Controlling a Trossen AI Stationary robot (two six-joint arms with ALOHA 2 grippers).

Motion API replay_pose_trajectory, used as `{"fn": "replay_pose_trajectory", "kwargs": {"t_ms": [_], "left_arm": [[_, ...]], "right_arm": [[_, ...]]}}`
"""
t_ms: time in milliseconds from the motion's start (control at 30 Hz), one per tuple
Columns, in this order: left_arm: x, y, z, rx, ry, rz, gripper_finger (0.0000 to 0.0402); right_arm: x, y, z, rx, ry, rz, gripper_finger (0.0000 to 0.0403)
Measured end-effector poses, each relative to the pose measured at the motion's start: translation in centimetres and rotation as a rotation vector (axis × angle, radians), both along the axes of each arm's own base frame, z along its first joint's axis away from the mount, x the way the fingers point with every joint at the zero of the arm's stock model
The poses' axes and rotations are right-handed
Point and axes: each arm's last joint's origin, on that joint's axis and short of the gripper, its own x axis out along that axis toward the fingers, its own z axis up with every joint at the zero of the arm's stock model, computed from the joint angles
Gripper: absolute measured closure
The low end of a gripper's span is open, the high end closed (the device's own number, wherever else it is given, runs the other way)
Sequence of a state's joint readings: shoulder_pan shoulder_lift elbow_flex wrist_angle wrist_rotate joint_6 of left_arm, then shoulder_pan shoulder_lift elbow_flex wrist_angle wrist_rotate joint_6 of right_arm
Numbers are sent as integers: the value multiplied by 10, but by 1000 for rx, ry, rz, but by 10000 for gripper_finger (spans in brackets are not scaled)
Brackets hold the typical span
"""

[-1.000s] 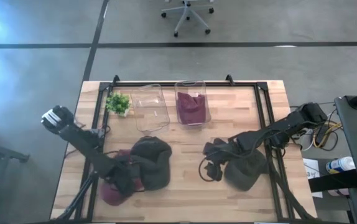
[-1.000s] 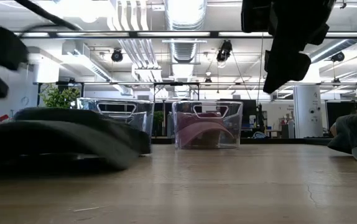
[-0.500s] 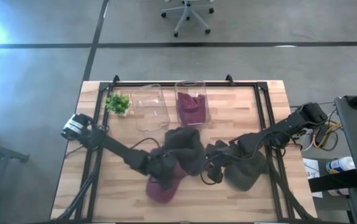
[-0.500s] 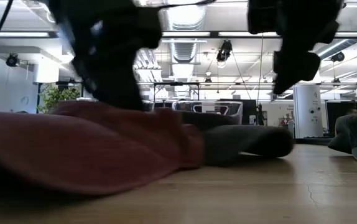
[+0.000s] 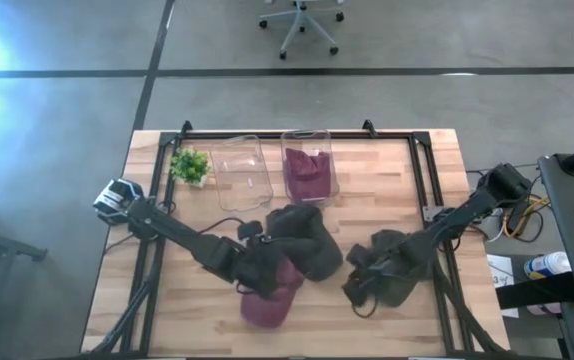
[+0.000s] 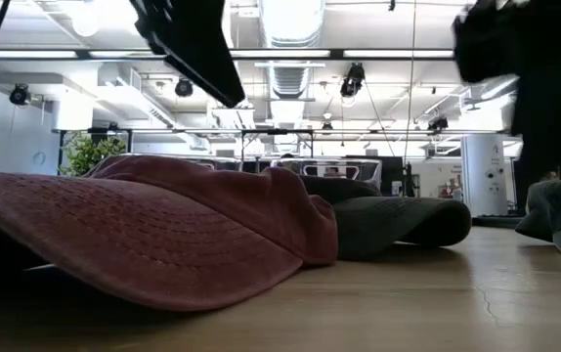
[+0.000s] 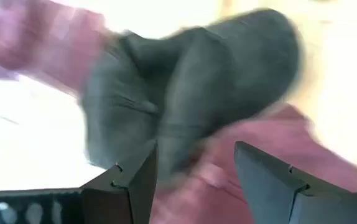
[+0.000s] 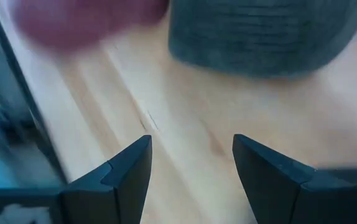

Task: Pick & Place hat
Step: Put the left black cap into the left transparent bin

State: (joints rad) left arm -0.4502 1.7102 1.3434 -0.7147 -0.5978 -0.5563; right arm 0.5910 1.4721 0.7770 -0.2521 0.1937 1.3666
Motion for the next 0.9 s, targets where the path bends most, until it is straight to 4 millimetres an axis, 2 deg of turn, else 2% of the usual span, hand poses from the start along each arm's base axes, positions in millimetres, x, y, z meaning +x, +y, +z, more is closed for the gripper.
{"fn": "replay_pose_trajectory", "kwargs": {"t_ms": [133, 233, 467, 700, 900], "left_arm": [[2, 6, -5, 144, 48, -73, 196], [6, 11, -14, 240, 83, -132, 196], [15, 41, -36, 298, 127, -113, 196], [24, 65, -46, 140, 109, -117, 196], [24, 64, -61, -12, 50, -198, 196]], "right_arm": [[-4, 5, -11, 189, -197, -288, 184], [-12, 2, -25, 230, -230, -458, 184], [-10, 5, -40, 301, -202, -540, 184], [7, 10, -48, 284, -221, -622, 184], [29, 0, -49, 242, -237, -664, 184]]}}
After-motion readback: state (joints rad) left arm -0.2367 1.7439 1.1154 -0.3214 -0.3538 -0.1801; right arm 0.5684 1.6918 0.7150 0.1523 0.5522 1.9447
